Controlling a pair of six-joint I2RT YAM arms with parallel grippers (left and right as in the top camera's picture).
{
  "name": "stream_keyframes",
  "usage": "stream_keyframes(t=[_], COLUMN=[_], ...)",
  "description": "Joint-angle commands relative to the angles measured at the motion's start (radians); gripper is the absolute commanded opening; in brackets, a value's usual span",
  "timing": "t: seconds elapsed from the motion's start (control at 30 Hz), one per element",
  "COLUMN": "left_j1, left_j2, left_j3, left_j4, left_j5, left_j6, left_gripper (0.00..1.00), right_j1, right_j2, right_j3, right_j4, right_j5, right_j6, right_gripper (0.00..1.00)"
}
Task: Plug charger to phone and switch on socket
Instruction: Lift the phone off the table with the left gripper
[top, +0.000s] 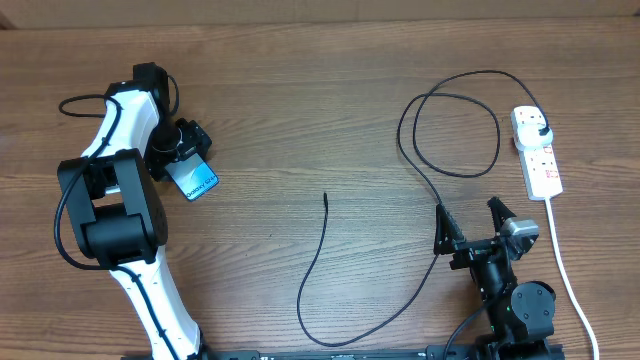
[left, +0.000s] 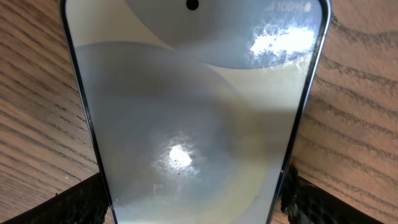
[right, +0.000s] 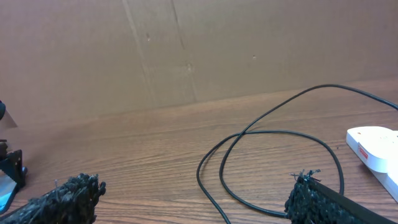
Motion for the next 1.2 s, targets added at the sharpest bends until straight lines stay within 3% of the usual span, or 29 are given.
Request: stream_keyframes(t=[0.0, 0.67, 1.17], left_j1=[-0.007, -0.007, -0.007], left_j2=[0.085, 0.085, 0.085], left_j3=[-0.02, -0.02, -0.02], left_j4=[0.005, 0.008, 0.005], left_j5=[0.028, 0.039, 0.038], left_j6=[-0.009, -0.009, -0.009], left_gripper=[0.89, 0.83, 0.72], right_j1=[0.006, 0.006, 0.006], right_j2=[-0.01, -0.01, -0.01], right_j3=[-0.011, -0.011, -0.011], right_j4=[0.005, 0.005, 0.005], right_j5=[0.014, 0.014, 0.014], right_j6=[0.003, 0.003, 0.003], right_gripper=[1.0, 1.0, 1.0])
